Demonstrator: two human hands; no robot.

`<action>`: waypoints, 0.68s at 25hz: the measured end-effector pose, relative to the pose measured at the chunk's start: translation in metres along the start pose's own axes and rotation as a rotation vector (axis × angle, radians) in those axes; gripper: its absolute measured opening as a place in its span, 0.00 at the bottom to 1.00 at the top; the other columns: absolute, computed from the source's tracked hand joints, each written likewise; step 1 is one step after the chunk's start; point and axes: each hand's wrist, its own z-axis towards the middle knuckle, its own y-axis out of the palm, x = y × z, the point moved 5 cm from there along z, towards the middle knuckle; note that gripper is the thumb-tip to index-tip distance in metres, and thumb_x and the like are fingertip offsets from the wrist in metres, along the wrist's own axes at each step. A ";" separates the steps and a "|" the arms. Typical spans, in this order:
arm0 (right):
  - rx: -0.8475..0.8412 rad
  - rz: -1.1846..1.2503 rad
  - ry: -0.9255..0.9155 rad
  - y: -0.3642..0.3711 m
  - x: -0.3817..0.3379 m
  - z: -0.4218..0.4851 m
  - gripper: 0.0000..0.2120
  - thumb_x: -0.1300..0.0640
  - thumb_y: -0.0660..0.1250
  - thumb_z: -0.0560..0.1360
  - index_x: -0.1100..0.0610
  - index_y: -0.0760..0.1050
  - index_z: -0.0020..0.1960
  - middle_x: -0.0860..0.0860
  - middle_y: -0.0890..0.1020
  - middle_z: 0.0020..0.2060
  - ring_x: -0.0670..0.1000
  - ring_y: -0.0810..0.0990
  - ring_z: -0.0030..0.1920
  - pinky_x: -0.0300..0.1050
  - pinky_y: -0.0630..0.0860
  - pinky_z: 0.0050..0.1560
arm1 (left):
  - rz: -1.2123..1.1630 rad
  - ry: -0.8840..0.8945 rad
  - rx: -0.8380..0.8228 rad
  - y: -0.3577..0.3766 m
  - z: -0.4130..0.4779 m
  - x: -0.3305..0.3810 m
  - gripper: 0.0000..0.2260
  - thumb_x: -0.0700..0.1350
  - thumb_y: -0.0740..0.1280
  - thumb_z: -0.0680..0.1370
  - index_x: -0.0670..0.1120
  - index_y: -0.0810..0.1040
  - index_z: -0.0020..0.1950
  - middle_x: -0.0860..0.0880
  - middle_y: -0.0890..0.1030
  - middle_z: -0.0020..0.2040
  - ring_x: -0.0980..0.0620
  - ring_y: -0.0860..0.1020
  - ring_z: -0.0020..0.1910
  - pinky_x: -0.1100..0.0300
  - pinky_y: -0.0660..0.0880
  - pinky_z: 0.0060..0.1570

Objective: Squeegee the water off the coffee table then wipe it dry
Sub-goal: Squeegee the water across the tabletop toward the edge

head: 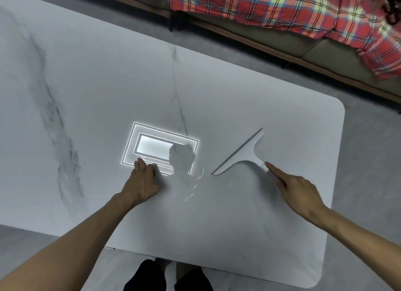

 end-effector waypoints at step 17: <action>-0.286 -0.468 -1.073 0.159 -0.287 -0.059 0.19 0.48 0.52 0.83 0.47 0.64 0.73 0.55 0.80 0.45 0.60 0.80 0.40 0.47 0.65 0.35 | -0.484 -0.283 0.326 0.033 -0.092 -0.159 0.07 0.41 0.61 0.76 0.49 0.66 0.51 0.48 0.77 0.41 0.48 0.75 0.37 0.55 0.67 0.33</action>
